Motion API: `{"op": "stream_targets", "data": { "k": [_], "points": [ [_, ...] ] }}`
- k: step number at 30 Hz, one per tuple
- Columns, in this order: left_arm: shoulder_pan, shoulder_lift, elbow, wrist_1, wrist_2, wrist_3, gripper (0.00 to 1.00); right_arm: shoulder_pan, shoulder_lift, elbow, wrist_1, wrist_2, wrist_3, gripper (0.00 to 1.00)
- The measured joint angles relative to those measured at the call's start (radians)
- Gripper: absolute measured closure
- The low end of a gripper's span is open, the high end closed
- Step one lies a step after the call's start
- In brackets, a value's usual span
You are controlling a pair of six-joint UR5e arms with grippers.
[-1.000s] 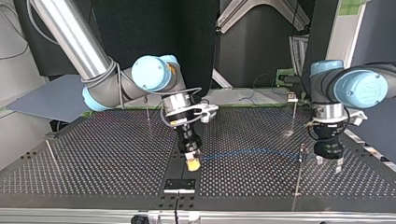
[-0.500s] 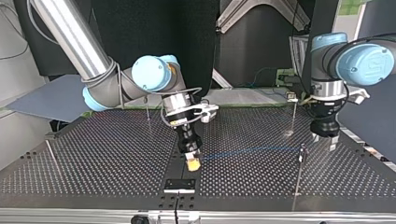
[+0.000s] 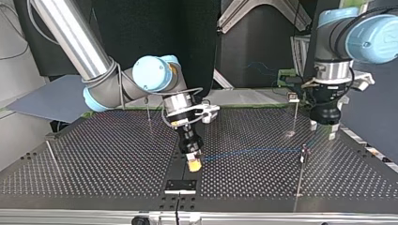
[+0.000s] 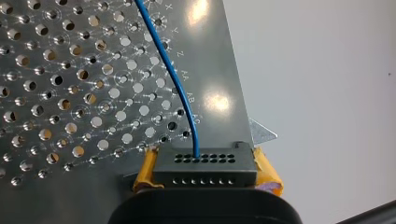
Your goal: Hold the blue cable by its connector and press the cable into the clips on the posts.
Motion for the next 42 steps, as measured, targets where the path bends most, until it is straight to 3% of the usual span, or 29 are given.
{"op": "stream_targets", "data": {
  "k": [15,23,42],
  "points": [
    [-0.020,0.028,0.005,-0.123,0.121,0.069,0.00,0.000,0.000,0.000,0.000,0.000,0.000,1.00],
    [-0.016,0.028,0.019,-0.104,0.124,0.121,0.00,0.000,0.000,0.000,0.004,0.004,0.000,1.00],
    [-0.020,0.030,0.029,-0.038,0.115,0.262,0.00,-0.006,0.002,0.001,0.047,0.052,-0.007,1.00]
  ]
}}
